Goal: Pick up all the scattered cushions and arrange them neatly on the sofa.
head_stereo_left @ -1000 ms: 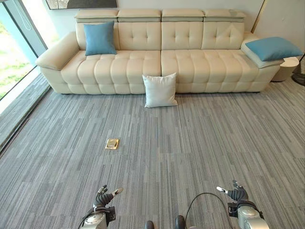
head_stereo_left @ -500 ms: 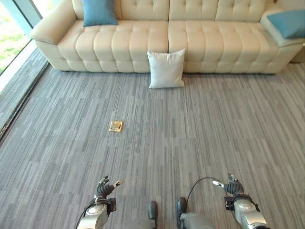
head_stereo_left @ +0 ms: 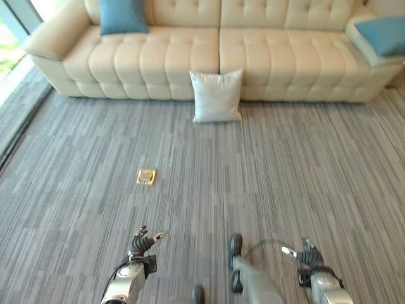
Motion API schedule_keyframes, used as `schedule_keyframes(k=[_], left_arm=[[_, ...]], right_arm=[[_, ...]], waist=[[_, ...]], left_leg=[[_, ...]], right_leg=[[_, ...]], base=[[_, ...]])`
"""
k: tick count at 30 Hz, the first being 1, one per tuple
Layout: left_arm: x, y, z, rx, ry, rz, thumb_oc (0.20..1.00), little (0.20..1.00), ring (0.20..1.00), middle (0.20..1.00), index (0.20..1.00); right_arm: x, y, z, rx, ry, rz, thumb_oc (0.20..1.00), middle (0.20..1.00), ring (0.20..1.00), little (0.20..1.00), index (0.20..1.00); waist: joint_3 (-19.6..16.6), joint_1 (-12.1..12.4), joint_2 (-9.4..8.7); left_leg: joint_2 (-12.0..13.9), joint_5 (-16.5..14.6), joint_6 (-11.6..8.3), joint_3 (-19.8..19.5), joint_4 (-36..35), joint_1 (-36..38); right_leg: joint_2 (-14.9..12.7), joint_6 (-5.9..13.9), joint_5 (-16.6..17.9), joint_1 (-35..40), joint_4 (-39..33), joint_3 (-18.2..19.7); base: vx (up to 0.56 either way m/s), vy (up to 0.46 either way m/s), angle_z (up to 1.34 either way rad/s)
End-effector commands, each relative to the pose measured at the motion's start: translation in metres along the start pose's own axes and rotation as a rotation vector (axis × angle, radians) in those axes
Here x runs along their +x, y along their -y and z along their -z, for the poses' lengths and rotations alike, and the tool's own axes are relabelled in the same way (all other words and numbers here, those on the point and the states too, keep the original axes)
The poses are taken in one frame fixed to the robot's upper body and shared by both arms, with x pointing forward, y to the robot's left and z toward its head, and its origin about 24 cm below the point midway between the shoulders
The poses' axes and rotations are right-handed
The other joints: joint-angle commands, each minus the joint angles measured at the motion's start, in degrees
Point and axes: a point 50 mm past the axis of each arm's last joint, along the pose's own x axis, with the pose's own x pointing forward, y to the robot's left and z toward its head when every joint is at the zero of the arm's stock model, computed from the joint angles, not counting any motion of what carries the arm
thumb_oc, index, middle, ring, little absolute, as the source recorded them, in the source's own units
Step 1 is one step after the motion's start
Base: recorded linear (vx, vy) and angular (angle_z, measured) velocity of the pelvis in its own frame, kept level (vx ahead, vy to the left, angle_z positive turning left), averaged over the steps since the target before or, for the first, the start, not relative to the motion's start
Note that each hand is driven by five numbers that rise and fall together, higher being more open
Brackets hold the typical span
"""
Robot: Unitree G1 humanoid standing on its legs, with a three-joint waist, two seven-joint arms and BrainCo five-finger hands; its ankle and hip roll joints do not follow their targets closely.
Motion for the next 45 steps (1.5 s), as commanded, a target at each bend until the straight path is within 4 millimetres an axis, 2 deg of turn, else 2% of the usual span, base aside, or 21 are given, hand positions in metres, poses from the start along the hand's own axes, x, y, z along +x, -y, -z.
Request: schedule_keyframes(k=[1, 2, 3, 7, 10, 11, 14, 15, 16, 20, 23, 25, 26, 27, 29, 33, 37, 38, 39, 41, 45], left_arm=[[0.004, -0.002, -0.03, 0.019, 0.123, 0.013, 1.0, 1.0, 1.0, 1.0, 1.0], [0.004, -0.002, -0.028, 0.02, 0.113, 0.018, 1.0, 1.0, 1.0, 1.0, 1.0], [0.004, -0.002, -0.029, 0.019, 0.116, 0.02, 1.0, 1.0, 1.0, 1.0, 1.0], [0.006, -0.001, -0.032, 0.016, 0.12, 0.017, 1.0, 1.0, 1.0, 1.0, 1.0], [0.006, -0.001, -0.031, 0.016, 0.113, 0.013, 1.0, 1.0, 1.0, 1.0, 1.0], [0.005, -0.002, -0.026, 0.036, 0.096, 0.015, 1.0, 1.0, 1.0, 1.0, 1.0], [0.003, -0.002, -0.021, 0.055, 0.081, 0.02, 1.0, 1.0, 1.0, 1.0, 1.0], [0.002, -0.003, -0.018, 0.062, 0.073, 0.015, 1.0, 1.0, 1.0, 1.0, 1.0], [0.002, -0.005, -0.015, 0.075, 0.06, 0.012, 1.0, 1.0, 1.0, 1.0, 1.0], [0.002, -0.011, -0.011, 0.089, 0.046, -0.006, 1.0, 1.0, 1.0, 1.0, 1.0], [-0.001, -0.018, -0.007, 0.085, 0.035, -0.019, 1.0, 1.0, 1.0, 1.0, 1.0], [-0.001, -0.021, 0.0, 0.088, 0.007, -0.022, 1.0, 1.0, 1.0, 1.0, 1.0], [-0.001, -0.024, 0.0, 0.108, 0.009, -0.026, 1.0, 1.0, 1.0, 1.0, 1.0], [-0.001, -0.024, 0.0, 0.108, 0.009, -0.026, 1.0, 1.0, 1.0, 1.0, 1.0], [-0.001, -0.027, -0.005, 0.099, 0.024, -0.032, 1.0, 1.0, 1.0, 1.0, 1.0], [0.0, -0.024, -0.011, 0.116, 0.044, -0.021, 1.0, 1.0, 1.0, 1.0, 1.0], [0.002, -0.022, -0.018, 0.129, 0.069, -0.01, 1.0, 1.0, 1.0, 1.0, 1.0], [0.002, -0.023, -0.02, 0.129, 0.077, -0.013, 1.0, 1.0, 1.0, 1.0, 1.0], [0.002, -0.023, -0.02, 0.129, 0.077, -0.013, 1.0, 1.0, 1.0, 1.0, 1.0], [0.003, -0.025, -0.026, 0.129, 0.098, -0.017, 1.0, 1.0, 1.0, 1.0, 1.0], [0.003, -0.023, -0.033, 0.13, 0.129, -0.005, 1.0, 1.0, 1.0, 1.0, 1.0]], right_arm=[[0.007, 0.02, -0.032, 0.043, 0.12, 0.052, 1.0, 1.0, 1.0, 1.0, 1.0], [0.007, 0.022, -0.032, 0.058, 0.121, 0.058, 1.0, 1.0, 1.0, 1.0, 1.0], [0.007, 0.022, -0.033, 0.061, 0.127, 0.057, 1.0, 1.0, 1.0, 1.0, 1.0], [0.007, 0.025, -0.039, 0.069, 0.149, 0.068, 1.0, 1.0, 1.0, 1.0, 1.0], [0.007, 0.025, -0.04, 0.079, 0.145, 0.074, 1.0, 1.0, 1.0, 1.0, 1.0], [0.008, 0.024, -0.04, 0.07, 0.143, 0.072, 1.0, 1.0, 1.0, 1.0, 1.0], [0.007, 0.021, -0.04, 0.053, 0.144, 0.058, 1.0, 1.0, 1.0, 1.0, 1.0], [0.006, 0.02, -0.039, 0.044, 0.145, 0.055, 1.0, 1.0, 1.0, 1.0, 1.0], [0.006, 0.019, -0.039, 0.031, 0.147, 0.051, 1.0, 1.0, 1.0, 1.0, 1.0], [0.007, 0.017, -0.042, 0.011, 0.146, 0.039, 1.0, 1.0, 1.0, 1.0, 1.0], [0.007, 0.014, -0.043, -0.011, 0.155, 0.017, 1.0, 1.0, 1.0, 1.0, 1.0], [0.006, 0.011, -0.039, -0.027, 0.142, 0.001, 1.0, 1.0, 1.0, 1.0, 1.0], [0.005, 0.005, -0.041, -0.027, 0.149, -0.02, 1.0, 1.0, 1.0, 1.0, 1.0], [0.005, 0.005, -0.041, -0.027, 0.149, -0.021, 1.0, 1.0, 1.0, 1.0, 1.0], [0.006, 0.002, -0.044, -0.035, 0.157, -0.029, 1.0, 1.0, 1.0, 1.0, 1.0], [0.007, 0.001, -0.041, -0.037, 0.138, -0.021, 1.0, 1.0, 1.0, 1.0, 1.0], [0.008, 0.003, -0.039, -0.024, 0.124, -0.012, 1.0, 1.0, 1.0, 1.0, 1.0], [0.008, 0.004, -0.039, -0.018, 0.118, -0.007, 1.0, 1.0, 1.0, 1.0, 1.0], [0.008, 0.004, -0.039, -0.018, 0.118, -0.007, 1.0, 1.0, 1.0, 1.0, 1.0], [0.009, 0.007, -0.038, -0.018, 0.109, 0.005, 1.0, 1.0, 1.0, 1.0, 1.0], [0.009, 0.012, -0.036, -0.028, 0.105, 0.019, 1.0, 1.0, 1.0, 1.0, 1.0]], waist=[[-0.96, -0.82, 0.38], [-0.39, -0.91, 0.41], [0.02, -0.69, 0.01], [2.06, 0.08, -1.02], [2.77, 0.85, -2.79], [2.56, 1.17, -3.45], [1.94, 1.35, -3.48], [1.8, 1.29, -3.13], [1.36, 0.9, -2.67], [0.32, 0.95, -2.39], [-0.64, 2.01, -2.27], [-1.84, 2.2, -2.81], [-1.42, 2.33, -2.95], [-1.48, 2.54, -2.99], [0.03, 2.24, -3.01], [1.36, 1.26, -1.89], [2.83, 1.02, -0.07], [3.11, 1.11, 0.14], [3.1, 1.19, 0.19], [3.02, 1.05, -0.51], [2.17, 0.33, -0.54]], left_leg=[[-1.6, 7.92, -4.87, 2.17, 7.17, 1.46], [-0.97, 12.44, -7.66, 2.94, 16.56, -1.91], [-1.18, 14.04, -8.2, 3.11, 21.0, -4.23], [-0.22, 13.62, -7.46, 3.85, 32.07, -10.94], [-0.88, 6.94, -4.16, 5.3, 27.21, -17.19], [-1.76, 4.25, -2.74, 5.24, 19.91, -19.08], [-1.59, 6.32, -2.75, 3.82, 8.97, -19.01], [-0.79, 11.61, -3.72, 2.6, 0.48, -19.42], [-0.53, 13.79, -4.88, 0.93, -3.74, -21.02], [-0.77, 15.55, -6.64, 1.77, -3.74, -23.15], [-1.64, 15.75, -5.27, 0.75, -3.74, -21.33], [-2.56, 14.84, -3.59, 1.37, -3.74, -19.43], [-3.21, 13.32, -1.72, 2.12, -3.74, -17.17], [-3.22, 13.3, -1.69, 2.34, -3.74, -17.24], [-4.28, 10.44, 0.86, 4.17, -3.74, -13.64], [-4.6, 7.78, 1.95, 5.49, -3.74, -10.08], [-3.27, 5.85, 1.33, 6.7, -3.74, -6.66], [-3.02, 4.6, 0.7, 7.52, -3.74, -5.02], [-2.95, 4.61, 0.69, 7.6, -3.74, -5.04], [-3.3, 3.03, -0.38, 8.43, -3.74, -2.75], [-3.28, 0.74, -1.24, 7.81, -3.74, 1.19]], right_leg=[[0.63, 0.66, -3.99, 1.93, -0.15, 0.21], [1.17, -0.88, -6.28, 5.48, -0.54, -0.13], [1.03, -1.49, -6.82, 6.83, -0.95, 0.01], [0.78, -3.27, -9.12, 9.52, -0.57, 0.64], [-0.7, -3.04, -10.08, 12.6, -1.55, 0.82], [-1.23, -2.5, -10.8, 13.82, -2.11, 1.06], [-1.25, -2.34, -11.81, 15.28, -2.03, 0.86], [-0.96, -2.34, -12.55, 16.24, -2.03, 0.56], [-0.53, -2.66, -13.37, 17.06, -1.69, 0.32], [-0.74, -1.84, -14.1, 21.17, -2.14, 2.1], [-1.53, -1.06, -15.56, 22.76, -0.77, 3.67], [-3.25, 0.06, -16.03, 22.36, 4.24, 4.14], [-4.56, 1.15, -12.76, 18.2, 14.6, 5.41], [-4.64, 1.17, -12.97, 17.83, 15.09, 5.66], [-7.35, 2.83, -4.36, 9.66, 32.21, 5.97], [-9.07, 2.18, -3.4, 4.36, 38.94, 5.03], [-7.57, 1.47, -7.9, -0.09, 26.92, 1.6], [-6.3, 2.73, -6.49, 0.27, 13.42, 1.03], [-6.18, 2.71, -6.21, 0.41, 13.01, 1.06], [-4.53, 5.37, -1.44, -1.41, -2.58, 3.0], [-4.52, 6.16, -1.15, -3.21, -2.58, 2.9]], base=[[0.59, -0.233, 0.52], [0.4, -0.192, 0.36], [0.4, -0.193, 0.27], [0.27, -0.156, 0.0], [0.28, -0.092, 0.07], [0.29, -0.044, 0.27], [0.3, 0.02, 0.0], [0.42, 0.073, -0.14], [0.42, 0.097, -0.12], [0.36, 0.131, -0.03], [0.53, 0.261, -0.21], [0.45, 0.25, -0.6], [0.36, 0.235, -0.25], [0.35, 0.264, -0.18], [0.28, 0.246, -0.31], [0.25, 0.194, -0.16], [0.3, 0.064, -0.1], [0.32, -0.013, -0.13], [0.34, -0.042, -0.13], [0.4, -0.087, -0.25], [0.51, -0.137, -0.14]])
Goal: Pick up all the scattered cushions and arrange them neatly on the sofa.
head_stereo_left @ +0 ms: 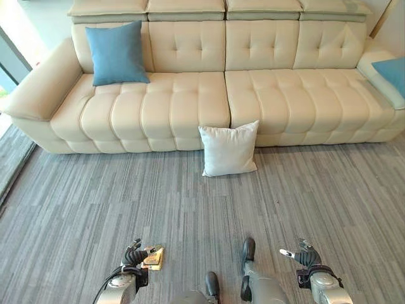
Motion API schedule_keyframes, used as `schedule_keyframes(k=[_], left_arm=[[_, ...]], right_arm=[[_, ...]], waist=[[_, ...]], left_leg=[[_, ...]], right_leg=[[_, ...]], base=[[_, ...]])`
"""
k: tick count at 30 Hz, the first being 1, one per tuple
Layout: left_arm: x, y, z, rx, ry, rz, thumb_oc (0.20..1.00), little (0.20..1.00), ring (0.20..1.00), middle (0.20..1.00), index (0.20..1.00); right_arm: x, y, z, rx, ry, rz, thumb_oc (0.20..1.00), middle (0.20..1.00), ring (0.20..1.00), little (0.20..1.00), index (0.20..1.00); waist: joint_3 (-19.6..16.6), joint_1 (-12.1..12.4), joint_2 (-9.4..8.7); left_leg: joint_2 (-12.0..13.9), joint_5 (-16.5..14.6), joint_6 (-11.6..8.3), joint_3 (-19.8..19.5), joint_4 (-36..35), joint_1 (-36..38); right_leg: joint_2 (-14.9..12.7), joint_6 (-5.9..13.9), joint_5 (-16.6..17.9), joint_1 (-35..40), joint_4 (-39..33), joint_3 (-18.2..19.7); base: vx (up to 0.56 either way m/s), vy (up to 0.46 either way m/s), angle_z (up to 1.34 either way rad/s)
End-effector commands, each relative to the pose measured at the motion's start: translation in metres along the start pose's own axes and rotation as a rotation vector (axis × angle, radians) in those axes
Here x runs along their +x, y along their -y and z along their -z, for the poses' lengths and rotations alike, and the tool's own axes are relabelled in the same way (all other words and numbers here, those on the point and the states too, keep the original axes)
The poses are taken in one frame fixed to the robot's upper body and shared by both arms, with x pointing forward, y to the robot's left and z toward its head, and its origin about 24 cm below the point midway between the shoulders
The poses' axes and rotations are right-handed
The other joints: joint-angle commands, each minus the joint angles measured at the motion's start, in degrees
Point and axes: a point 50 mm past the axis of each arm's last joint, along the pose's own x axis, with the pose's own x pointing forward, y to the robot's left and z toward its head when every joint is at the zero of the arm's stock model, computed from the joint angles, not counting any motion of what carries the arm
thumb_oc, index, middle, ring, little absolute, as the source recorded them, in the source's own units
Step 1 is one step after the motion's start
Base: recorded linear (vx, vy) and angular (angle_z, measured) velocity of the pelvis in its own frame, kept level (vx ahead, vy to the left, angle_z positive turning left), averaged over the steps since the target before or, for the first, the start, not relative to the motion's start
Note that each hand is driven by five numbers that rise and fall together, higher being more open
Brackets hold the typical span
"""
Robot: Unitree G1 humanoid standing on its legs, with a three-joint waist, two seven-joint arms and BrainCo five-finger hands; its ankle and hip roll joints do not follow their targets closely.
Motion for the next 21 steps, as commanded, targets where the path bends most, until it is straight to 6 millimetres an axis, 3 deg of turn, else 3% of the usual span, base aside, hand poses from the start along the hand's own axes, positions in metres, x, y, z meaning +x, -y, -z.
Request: schedule_keyframes(k=[1, 4, 6, 7, 8, 9, 12, 13, 14, 16, 17, 18, 19, 20, 21], left_arm=[[-0.002, 0.0, -0.035, 0.054, 0.173, 0.025, 1.0, 1.0, 1.0, 1.0, 1.0], [-0.001, 0.002, -0.032, 0.024, 0.156, 0.02, 1.0, 1.0, 1.0, 1.0, 1.0], [-0.002, 0.006, -0.025, -0.01, 0.132, 0.03, 1.0, 1.0, 1.0, 1.0, 1.0], [-0.002, 0.006, -0.025, -0.01, 0.132, 0.03, 1.0, 1.0, 1.0, 1.0, 1.0], [-0.002, 0.009, -0.022, -0.032, 0.117, 0.035, 1.0, 1.0, 1.0, 1.0, 1.0], [-0.003, 0.012, -0.022, -0.027, 0.119, 0.044, 1.0, 1.0, 1.0, 1.0, 1.0], [-0.001, 0.016, -0.027, -0.009, 0.129, 0.064, 1.0, 1.0, 1.0, 1.0, 1.0], [0.0, 0.018, -0.027, -0.013, 0.121, 0.059, 1.0, 1.0, 1.0, 1.0, 1.0], [0.0, 0.018, -0.027, -0.013, 0.121, 0.059, 1.0, 1.0, 1.0, 1.0, 1.0], [-0.001, 0.019, -0.023, -0.011, 0.109, 0.063, 1.0, 1.0, 1.0, 1.0, 1.0], [-0.001, 0.019, -0.02, -0.005, 0.099, 0.065, 1.0, 1.0, 1.0, 1.0, 1.0], [-0.002, 0.018, -0.017, 0.007, 0.092, 0.064, 1.0, 1.0, 1.0, 1.0, 1.0], [-0.003, 0.017, -0.014, 0.017, 0.083, 0.065, 1.0, 1.0, 1.0, 1.0, 1.0], [-0.003, 0.016, -0.01, 0.021, 0.069, 0.061, 1.0, 1.0, 1.0, 1.0, 1.0], [-0.003, 0.016, -0.01, 0.021, 0.069, 0.061, 1.0, 1.0, 1.0, 1.0, 1.0]], right_arm=[[0.007, 0.022, -0.024, -0.018, 0.082, 0.068, 1.0, 1.0, 1.0, 1.0, 1.0], [0.007, 0.024, -0.023, -0.022, 0.077, 0.072, 1.0, 1.0, 1.0, 1.0, 1.0], [0.007, 0.027, -0.023, -0.026, 0.076, 0.073, 1.0, 1.0, 1.0, 1.0, 1.0], [0.007, 0.027, -0.023, -0.026, 0.076, 0.073, 1.0, 1.0, 1.0, 1.0, 1.0], [0.007, 0.029, -0.022, -0.006, 0.078, 0.073, 1.0, 1.0, 1.0, 1.0, 1.0], [0.007, 0.03, -0.022, 0.006, 0.081, 0.077, 1.0, 1.0, 1.0, 1.0, 1.0], [0.007, 0.032, -0.022, 0.017, 0.077, 0.094, 1.0, 1.0, 1.0, 1.0, 1.0], [0.007, 0.034, -0.022, 0.009, 0.073, 0.105, 1.0, 1.0, 1.0, 1.0, 1.0], [0.007, 0.034, -0.022, 0.009, 0.073, 0.105, 1.0, 1.0, 1.0, 1.0, 1.0], [0.007, 0.036, -0.022, 0.01, 0.069, 0.108, 1.0, 1.0, 1.0, 1.0, 1.0], [0.007, 0.037, -0.021, 0.01, 0.066, 0.11, 1.0, 1.0, 1.0, 1.0, 1.0], [0.007, 0.037, -0.02, 0.008, 0.062, 0.11, 1.0, 1.0, 1.0, 1.0, 1.0], [0.007, 0.036, -0.019, 0.0, 0.059, 0.108, 1.0, 1.0, 1.0, 1.0, 1.0], [0.007, 0.034, -0.018, -0.01, 0.059, 0.102, 1.0, 1.0, 1.0, 1.0, 1.0], [0.007, 0.034, -0.018, -0.01, 0.059, 0.102, 1.0, 1.0, 1.0, 1.0, 1.0]], waist=[[0.72, -1.58, 0.83], [-0.21, -1.76, 1.4], [-0.56, -1.96, 2.36], [-0.57, -1.99, 2.37], [-0.32, -1.94, 2.59], [0.17, -1.88, 2.28], [2.16, -1.46, 1.58], [2.61, -1.06, 1.22], [2.56, -1.16, 1.23], [2.7, -0.89, 0.74], [2.52, -0.92, 0.57], [2.31, -0.89, 0.32], [2.1, -0.67, 0.32], [1.8, -0.59, 0.57], [1.8, -0.6, 0.56]], left_leg=[[5.52, -6.84, -7.33, -6.33, -0.16, 11.55], [6.36, -6.1, -7.86, -7.11, 1.79, 13.08], [8.17, -2.18, -9.75, -7.49, 9.22, 11.54], [8.18, -2.2, -9.75, -7.51, 9.26, 11.5], [9.41, 4.07, -12.02, -7.41, 20.57, 7.21], [10.11, 6.5, -12.49, -6.74, 25.72, 4.67], [11.74, 7.59, -12.36, -5.55, 37.14, -1.73], [10.76, 4.44, -11.56, -5.59, 36.6, -4.9], [10.72, 4.39, -11.55, -5.7, 36.63, -4.94], [8.06, 0.7, -10.34, -6.46, 33.03, -9.31], [7.6, -0.39, -9.79, -6.31, 30.08, -10.09], [6.77, -1.44, -8.93, -6.04, 22.26, -9.99], [6.08, -0.97, -8.62, -6.66, 16.75, -9.46], [5.73, 2.32, -8.9, -7.89, 9.26, -9.12], [5.71, 2.37, -8.9, -7.91, 9.19, -9.09]], right_leg=[[1.89, 0.66, 1.13, 4.67, 0.29, -0.62], [2.52, -0.66, 3.16, 6.45, 0.52, -1.03], [3.21, -2.41, 1.5, 8.37, 1.77, -2.03], [3.21, -2.41, 1.49, 8.36, 1.78, -2.06], [3.71, -4.28, -0.86, 11.2, 2.23, -3.15], [3.88, -5.37, -2.23, 12.87, 2.08, -3.15], [4.44, -8.08, -5.52, 16.48, 2.51, -2.59], [4.43, -8.62, -7.01, 17.93, 2.61, -2.16], [4.4, -8.58, -7.14, 17.89, 2.71, -2.27], [3.96, -8.07, -7.46, 20.02, 1.85, -2.09], [3.94, -7.86, -7.72, 20.43, 1.52, -2.01], [3.76, -7.36, -8.01, 21.25, 1.24, -2.12], [3.89, -7.11, -8.4, 22.06, 1.29, -2.1], [4.4, -7.09, -8.78, 22.75, 1.13, -2.25], [4.4, -7.09, -8.78, 22.76, 1.13, -2.26]], base=[[0.59, -0.162, 0.23], [0.5, -0.169, 0.26], [0.46, -0.209, 0.06], [0.49, -0.308, 0.04], [0.46, -0.326, 0.06], [0.57, -0.415, 0.24], [0.39, -0.304, -0.11], [0.32, -0.195, -0.07], [0.35, -0.16, 0.06], [0.26, -0.078, 0.0], [0.33, -0.062, -0.08], [0.36, -0.033, -0.01], [0.39, -0.016, 0.02], [0.24, -0.003, 0.1], [0.39, -0.003, 0.04]])
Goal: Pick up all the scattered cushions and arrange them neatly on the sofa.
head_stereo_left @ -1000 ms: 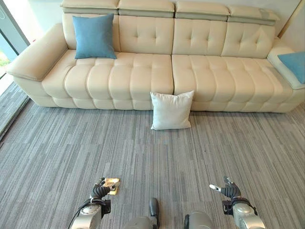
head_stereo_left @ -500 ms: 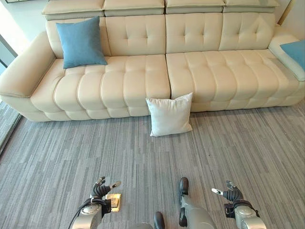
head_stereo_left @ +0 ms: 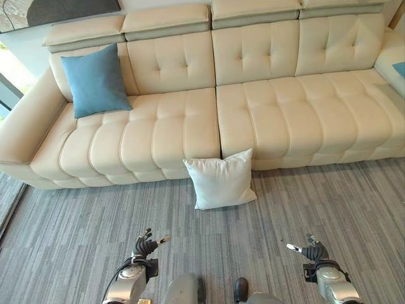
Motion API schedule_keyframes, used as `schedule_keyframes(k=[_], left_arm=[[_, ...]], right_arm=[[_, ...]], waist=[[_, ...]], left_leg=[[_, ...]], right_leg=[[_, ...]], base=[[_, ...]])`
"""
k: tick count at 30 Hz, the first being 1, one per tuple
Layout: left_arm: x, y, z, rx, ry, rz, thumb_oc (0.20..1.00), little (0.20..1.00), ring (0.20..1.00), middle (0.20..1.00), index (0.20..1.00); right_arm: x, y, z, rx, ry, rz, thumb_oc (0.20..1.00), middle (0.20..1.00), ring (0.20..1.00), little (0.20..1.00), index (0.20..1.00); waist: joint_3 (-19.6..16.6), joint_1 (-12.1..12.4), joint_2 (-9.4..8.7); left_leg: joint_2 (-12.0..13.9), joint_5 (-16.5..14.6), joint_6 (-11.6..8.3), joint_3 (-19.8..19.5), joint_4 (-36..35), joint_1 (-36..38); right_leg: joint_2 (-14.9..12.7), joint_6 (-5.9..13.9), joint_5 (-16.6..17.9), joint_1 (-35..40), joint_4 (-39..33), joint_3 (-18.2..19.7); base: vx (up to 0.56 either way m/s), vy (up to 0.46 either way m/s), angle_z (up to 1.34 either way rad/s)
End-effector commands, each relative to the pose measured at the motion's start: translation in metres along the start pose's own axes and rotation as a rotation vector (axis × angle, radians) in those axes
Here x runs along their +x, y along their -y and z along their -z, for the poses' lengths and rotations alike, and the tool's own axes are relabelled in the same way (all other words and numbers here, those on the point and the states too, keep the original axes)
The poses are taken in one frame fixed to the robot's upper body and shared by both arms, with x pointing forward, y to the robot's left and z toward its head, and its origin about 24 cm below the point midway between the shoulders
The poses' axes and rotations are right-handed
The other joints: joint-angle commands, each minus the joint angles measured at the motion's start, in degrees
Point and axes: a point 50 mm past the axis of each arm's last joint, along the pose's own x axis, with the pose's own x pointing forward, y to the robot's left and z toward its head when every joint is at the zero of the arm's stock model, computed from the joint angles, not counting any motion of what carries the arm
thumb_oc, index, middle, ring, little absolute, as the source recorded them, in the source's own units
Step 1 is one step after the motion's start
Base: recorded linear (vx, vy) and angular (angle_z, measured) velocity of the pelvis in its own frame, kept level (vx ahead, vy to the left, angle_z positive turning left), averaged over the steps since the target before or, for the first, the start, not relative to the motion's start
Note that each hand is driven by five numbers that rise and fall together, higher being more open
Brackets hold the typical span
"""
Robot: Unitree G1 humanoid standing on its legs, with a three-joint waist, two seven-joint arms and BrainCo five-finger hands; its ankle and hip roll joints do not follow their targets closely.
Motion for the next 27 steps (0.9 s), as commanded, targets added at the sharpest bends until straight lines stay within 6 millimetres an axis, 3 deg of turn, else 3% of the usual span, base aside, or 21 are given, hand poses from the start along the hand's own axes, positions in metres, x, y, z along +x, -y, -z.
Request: schedule_keyframes(k=[1, 2, 5, 9, 10, 11, 12, 13, 16, 17, 20, 21, 23, 25, 26, 27], left_arm=[[-0.003, -0.013, -0.001, 0.043, 0.027, -0.017, 1.0, 1.0, 1.0, 1.0, 1.0], [-0.003, -0.016, 0.001, 0.047, 0.017, -0.032, 1.0, 1.0, 1.0, 1.0, 1.0], [-0.004, -0.021, 0.004, 0.047, 0.008, -0.049, 1.0, 1.0, 1.0, 1.0, 1.0], [-0.006, -0.024, 0.014, 0.026, -0.025, -0.067, 1.0, 1.0, 1.0, 1.0, 1.0], [-0.007, -0.026, 0.016, 0.022, -0.034, -0.075, 1.0, 1.0, 1.0, 1.0, 1.0], [-0.006, -0.028, 0.014, 0.026, -0.029, -0.082, 1.0, 1.0, 1.0, 1.0, 1.0], [-0.006, -0.028, 0.014, 0.026, -0.029, -0.082, 1.0, 1.0, 1.0, 1.0, 1.0], [-0.005, -0.029, 0.008, 0.027, -0.009, -0.085, 1.0, 1.0, 1.0, 1.0, 1.0], [-0.004, -0.03, 0.003, 0.039, 0.008, -0.087, 1.0, 1.0, 1.0, 1.0, 1.0], [-0.003, -0.03, 0.0, 0.043, 0.017, -0.086, 1.0, 1.0, 1.0, 1.0, 1.0], [-0.002, -0.032, -0.003, 0.048, 0.022, -0.092, 1.0, 1.0, 1.0, 1.0, 1.0], [-0.002, -0.032, -0.003, 0.048, 0.022, -0.092, 1.0, 1.0, 1.0, 1.0, 1.0], [-0.001, -0.033, -0.004, 0.055, 0.025, -0.089, 1.0, 1.0, 1.0, 1.0, 1.0], [0.0, -0.033, -0.005, 0.059, 0.025, -0.091, 1.0, 1.0, 1.0, 1.0, 1.0], [0.001, -0.035, -0.009, 0.067, 0.032, -0.099, 1.0, 1.0, 1.0, 1.0, 1.0], [0.002, -0.036, -0.01, 0.071, 0.037, -0.104, 1.0, 1.0, 1.0, 1.0, 1.0]], right_arm=[[0.001, 0.018, -0.008, -0.014, 0.051, 0.049, 1.0, 1.0, 1.0, 1.0, 1.0], [0.0, 0.016, -0.008, -0.019, 0.05, 0.042, 1.0, 1.0, 1.0, 1.0, 1.0], [0.0, 0.014, -0.009, -0.018, 0.052, 0.035, 1.0, 1.0, 1.0, 1.0, 1.0], [-0.001, 0.003, -0.003, -0.032, 0.034, -0.001, 1.0, 1.0, 1.0, 1.0, 1.0], [-0.002, 0.0, -0.003, -0.032, 0.033, -0.014, 1.0, 1.0, 1.0, 1.0, 1.0], [-0.003, -0.007, -0.002, -0.036, 0.033, -0.036, 1.0, 1.0, 1.0, 1.0, 1.0], [-0.003, -0.007, -0.002, -0.036, 0.033, -0.036, 1.0, 1.0, 1.0, 1.0, 1.0], [-0.002, -0.01, -0.01, -0.045, 0.058, -0.048, 1.0, 1.0, 1.0, 1.0, 1.0], [-0.002, -0.013, -0.015, -0.045, 0.076, -0.053, 1.0, 1.0, 1.0, 1.0, 1.0], [-0.001, -0.014, -0.016, -0.05, 0.078, -0.057, 1.0, 1.0, 1.0, 1.0, 1.0], [-0.001, -0.014, -0.015, -0.043, 0.064, -0.055, 1.0, 1.0, 1.0, 1.0, 1.0], [-0.001, -0.014, -0.015, -0.043, 0.064, -0.055, 1.0, 1.0, 1.0, 1.0, 1.0], [-0.001, -0.015, -0.011, -0.037, 0.048, -0.052, 1.0, 1.0, 1.0, 1.0, 1.0], [-0.001, -0.016, -0.01, -0.033, 0.039, -0.05, 1.0, 1.0, 1.0, 1.0, 1.0], [-0.002, -0.017, -0.009, -0.022, 0.036, -0.052, 1.0, 1.0, 1.0, 1.0, 1.0], [-0.002, -0.017, -0.008, -0.023, 0.035, -0.052, 1.0, 1.0, 1.0, 1.0, 1.0]], waist=[[0.36, 0.67, 1.54], [0.23, 0.42, 1.48], [-0.15, 0.57, 1.36], [-2.6, 1.31, 0.74], [-3.08, 1.53, 0.3], [-3.21, 1.67, -0.39], [-3.27, 1.76, -0.45], [-1.8, 1.6, -0.49], [-0.49, 1.29, -0.21], [0.09, 1.34, 0.24], [0.65, 1.44, 1.24], [0.72, 1.4, 1.32], [0.68, 1.37, 1.66], [0.25, 1.33, 1.6], [0.28, 1.4, 0.89], [0.23, 1.48, 0.55]], left_leg=[[0.0, 9.06, -0.11, -1.51, -11.05, 3.8], [0.05, 9.45, -1.61, -1.61, -11.05, 1.29], [0.6, 10.8, -2.53, 0.19, -11.05, 0.72], [0.06, 10.93, -0.33, 0.81, -11.05, 3.62], [-0.42, 10.12, 0.75, 1.18, -11.05, 4.78], [-1.18, 7.99, 2.6, 1.64, -11.05, 6.86], [-1.24, 7.98, 2.64, 1.75, -11.05, 6.79], [-1.58, 6.39, 4.21, 2.73, -11.05, 8.69], [-1.59, 4.9, 5.09, 3.85, -11.05, 10.81], [-1.29, 4.37, 5.26, 4.21, -11.05, 11.71], [-0.2, 3.51, 4.74, 5.24, -11.05, 13.14], [-0.09, 3.49, 4.71, 5.18, -11.05, 13.23], [0.67, 2.86, 4.2, 5.44, -11.05, 13.59], [1.14, 2.37, 3.79, 5.54, -11.05, 13.65], [1.3, 1.83, 3.35, 6.03, -11.05, 14.47], [1.28, 1.39, 3.09, 6.29, -11.05, 15.03]], right_leg=[[0.53, 5.63, -5.36, 0.52, 0.32, 2.21], [0.91, 5.57, -5.84, 1.77, 0.39, 2.03], [1.13, 5.77, -6.52, 3.59, 0.16, 2.64], [-0.3, 7.0, -9.14, 5.69, 2.72, 3.78], [-1.08, 7.72, -9.48, 5.15, 5.96, 4.3], [-2.93, 9.52, -7.28, 1.96, 15.78, 4.38], [-3.05, 9.56, -7.52, 1.64, 16.26, 4.5], [-5.2, 11.49, -1.81, -5.25, 29.11, 5.02], [-6.95, 11.51, 0.57, -9.68, 36.63, 5.17], [-7.62, 10.89, -0.37, -11.85, 37.35, 4.48], [-8.87, 9.96, -2.68, -12.33, 28.9, 0.23], [-8.74, 9.93, -2.56, -12.08, 28.6, 0.13], [-8.3, 10.16, -2.58, -11.47, 20.55, 0.46], [-7.44, 10.85, -0.11, -11.66, 11.16, 3.46], [-7.4, 11.83, 3.27, -13.13, 4.98, 5.38], [-7.25, 12.37, 4.76, -13.62, 2.25, 5.08]], base=[[0.47, 0.013, -0.09], [0.58, 0.035, -0.13], [0.31, 0.063, 0.12], [0.47, 0.18, -0.15], [0.54, 0.287, -0.21], [0.4, 0.228, -0.02], [0.34, 0.304, 0.01], [0.1, 0.159, -0.02], [0.14, 0.187, -0.13], [0.16, 0.178, 0.12], [0.15, 0.086, -0.17], [0.1, -0.001, -0.1], [0.13, -0.021, 0.07], [0.19, -0.073, -0.04], [0.24, -0.139, -0.21], [0.25, -0.17, -0.25]])
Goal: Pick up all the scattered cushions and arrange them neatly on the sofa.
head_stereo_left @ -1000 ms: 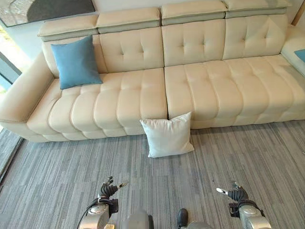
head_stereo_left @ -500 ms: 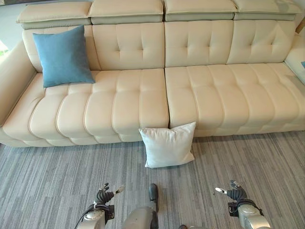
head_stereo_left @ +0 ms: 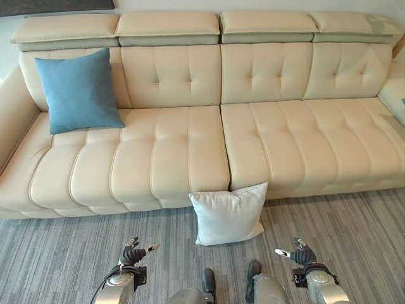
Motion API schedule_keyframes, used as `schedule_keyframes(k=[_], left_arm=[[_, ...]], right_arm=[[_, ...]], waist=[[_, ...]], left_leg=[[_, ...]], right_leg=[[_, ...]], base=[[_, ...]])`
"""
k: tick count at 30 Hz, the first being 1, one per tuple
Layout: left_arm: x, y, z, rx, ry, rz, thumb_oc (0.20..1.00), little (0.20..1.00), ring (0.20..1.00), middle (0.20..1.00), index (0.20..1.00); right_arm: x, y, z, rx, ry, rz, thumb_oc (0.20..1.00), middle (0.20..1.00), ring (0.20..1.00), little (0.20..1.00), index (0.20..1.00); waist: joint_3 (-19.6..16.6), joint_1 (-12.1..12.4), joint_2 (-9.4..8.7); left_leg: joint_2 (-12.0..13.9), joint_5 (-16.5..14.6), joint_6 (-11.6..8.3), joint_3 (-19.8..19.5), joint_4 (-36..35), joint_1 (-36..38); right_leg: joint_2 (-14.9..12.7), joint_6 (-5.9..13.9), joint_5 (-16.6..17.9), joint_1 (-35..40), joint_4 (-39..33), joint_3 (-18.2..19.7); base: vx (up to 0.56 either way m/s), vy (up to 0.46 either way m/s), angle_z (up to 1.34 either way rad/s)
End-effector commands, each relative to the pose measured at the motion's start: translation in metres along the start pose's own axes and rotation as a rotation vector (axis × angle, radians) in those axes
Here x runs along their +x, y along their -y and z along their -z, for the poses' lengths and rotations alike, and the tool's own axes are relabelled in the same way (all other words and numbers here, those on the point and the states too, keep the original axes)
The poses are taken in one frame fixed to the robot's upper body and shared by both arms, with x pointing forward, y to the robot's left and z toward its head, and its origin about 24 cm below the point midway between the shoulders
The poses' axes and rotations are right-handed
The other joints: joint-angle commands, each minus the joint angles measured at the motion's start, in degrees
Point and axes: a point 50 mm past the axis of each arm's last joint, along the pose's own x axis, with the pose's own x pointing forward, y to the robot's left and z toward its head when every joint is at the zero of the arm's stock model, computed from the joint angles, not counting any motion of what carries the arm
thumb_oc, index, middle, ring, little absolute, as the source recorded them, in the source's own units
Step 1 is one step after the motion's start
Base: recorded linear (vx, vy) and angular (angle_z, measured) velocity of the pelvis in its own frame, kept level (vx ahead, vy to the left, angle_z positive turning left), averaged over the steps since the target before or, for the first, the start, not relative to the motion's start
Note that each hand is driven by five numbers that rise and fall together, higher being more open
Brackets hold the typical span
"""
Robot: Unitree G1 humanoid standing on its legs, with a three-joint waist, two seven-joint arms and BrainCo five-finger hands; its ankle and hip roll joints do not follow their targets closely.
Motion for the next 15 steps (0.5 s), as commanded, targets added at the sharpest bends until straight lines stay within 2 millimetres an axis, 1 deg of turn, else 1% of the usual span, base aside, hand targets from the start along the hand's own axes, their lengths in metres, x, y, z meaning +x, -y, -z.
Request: schedule_keyframes(k=[1, 3, 4, 6, 7, 8, 10, 11, 12, 13, 14, 15], left_arm=[[0.002, -0.007, -0.02, 0.038, 0.092, -0.019, 1.0, 1.0, 1.0, 1.0, 1.0], [0.002, -0.006, -0.023, 0.034, 0.104, -0.018, 1.0, 1.0, 1.0, 1.0, 1.0], [0.001, -0.003, -0.023, 0.039, 0.11, -0.005, 1.0, 1.0, 1.0, 1.0, 1.0], [0.001, 0.002, -0.02, 0.031, 0.099, 0.01, 1.0, 1.0, 1.0, 1.0, 1.0], [0.001, 0.006, -0.019, 0.013, 0.097, 0.019, 1.0, 1.0, 1.0, 1.0, 1.0], [0.0, 0.008, -0.02, -0.008, 0.097, 0.026, 1.0, 1.0, 1.0, 1.0, 1.0], [0.0, 0.013, -0.021, -0.048, 0.097, 0.04, 1.0, 1.0, 1.0, 1.0, 1.0], [0.001, 0.02, -0.025, -0.053, 0.109, 0.055, 1.0, 1.0, 1.0, 1.0, 1.0], [0.001, 0.022, -0.028, -0.051, 0.119, 0.061, 1.0, 1.0, 1.0, 1.0, 1.0], [0.001, 0.022, -0.029, -0.048, 0.121, 0.064, 1.0, 1.0, 1.0, 1.0, 1.0], [0.001, 0.023, -0.029, -0.036, 0.12, 0.068, 1.0, 1.0, 1.0, 1.0, 1.0], [0.001, 0.023, -0.028, -0.028, 0.113, 0.072, 1.0, 1.0, 1.0, 1.0, 1.0]], right_arm=[[0.005, 0.014, -0.014, -0.008, 0.045, 0.048, 1.0, 1.0, 1.0, 1.0, 1.0], [0.004, 0.014, -0.012, -0.013, 0.04, 0.052, 1.0, 1.0, 1.0, 1.0, 1.0], [0.003, 0.014, -0.007, -0.011, 0.027, 0.047, 1.0, 1.0, 1.0, 1.0, 1.0], [0.003, 0.015, -0.002, -0.011, 0.009, 0.045, 1.0, 1.0, 1.0, 1.0, 1.0], [0.004, 0.017, -0.003, -0.01, 0.012, 0.051, 1.0, 1.0, 1.0, 1.0, 1.0], [0.004, 0.02, -0.004, -0.008, 0.014, 0.059, 1.0, 1.0, 1.0, 1.0, 1.0], [0.004, 0.026, -0.005, 0.009, 0.023, 0.076, 1.0, 1.0, 1.0, 1.0, 1.0], [0.005, 0.03, -0.01, -0.003, 0.038, 0.085, 1.0, 1.0, 1.0, 1.0, 1.0], [0.005, 0.032, -0.012, 0.0, 0.048, 0.088, 1.0, 1.0, 1.0, 1.0, 1.0], [0.005, 0.032, -0.012, 0.0, 0.049, 0.089, 1.0, 1.0, 1.0, 1.0, 1.0], [0.005, 0.032, -0.01, -0.006, 0.039, 0.09, 1.0, 1.0, 1.0, 1.0, 1.0], [0.005, 0.032, -0.008, -0.006, 0.033, 0.092, 1.0, 1.0, 1.0, 1.0, 1.0]], waist=[[0.48, 0.69, -0.27], [0.61, 0.69, -0.63], [0.4, 0.03, -0.81], [-0.76, -0.05, -0.48], [-0.98, -0.45, 0.0], [-1.06, -0.61, 0.45], [-0.23, -0.96, 0.54], [1.37, -0.77, 0.23], [2.07, -0.3, -0.14], [2.09, -0.46, -0.38], [1.86, -0.52, -0.66], [1.47, -0.85, -0.74]], left_leg=[[4.03, -4.08, -6.07, 1.68, -0.44, 2.26], [4.11, -4.83, -6.53, 2.34, -0.44, 3.58], [4.11, -5.7, -6.89, 1.83, -0.44, 4.65], [4.55, -6.25, -7.33, 1.11, -0.44, 5.38], [5.17, -6.07, -7.67, 0.44, -0.44, 5.95], [5.65, -5.45, -7.99, 0.34, -0.44, 6.72], [7.05, -4.9, -9.23, -0.19, 9.34, 2.98], [6.44, -3.12, -10.22, -3.01, 17.72, -2.28], [5.87, -2.18, -10.51, -4.65, 20.81, -4.13], [5.83, -2.3, -10.28, -5.4, 20.43, -5.27], [6.28, -2.81, -9.82, -4.88, 17.91, -5.72], [7.87, -2.55, -9.49, -3.16, 11.95, -4.67]], right_leg=[[1.91, 1.06, 3.34, 1.54, -0.51, 0.32], [2.34, 1.81, 3.86, -0.33, -1.54, -0.68], [2.87, 1.59, 3.6, 0.23, -1.54, 1.12], [3.21, 0.97, 3.29, 1.43, -1.54, 0.63], [3.76, 0.41, 3.28, 2.29, -1.54, 0.39], [4.11, -0.14, 2.55, 2.98, -1.47, 0.18], [3.97, -1.88, 0.3, 4.09, -0.38, -0.73], [3.74, -3.47, -1.33, 5.2, 0.75, -2.02], [3.69, -4.04, -1.97, 5.51, 1.21, -2.1], [3.67, -4.35, -2.6, 5.61, 1.37, -2.57], [3.56, -4.39, -2.95, 5.99, 1.2, -3.04], [3.42, -4.22, -3.6, 6.51, 0.96, -3.84]], base=[[0.21, -0.165, -0.28], [0.28, -0.222, -0.25], [0.39, -0.295, -0.18], [0.4, -0.296, 0.12], [0.37, -0.276, 0.29], [0.33, -0.309, 0.24], [0.21, -0.319, 0.38], [0.13, -0.316, 0.53], [0.13, -0.29, 0.56], [0.12, -0.16, 0.32], [0.16, -0.111, 0.22], [0.17, -0.059, 0.15]])
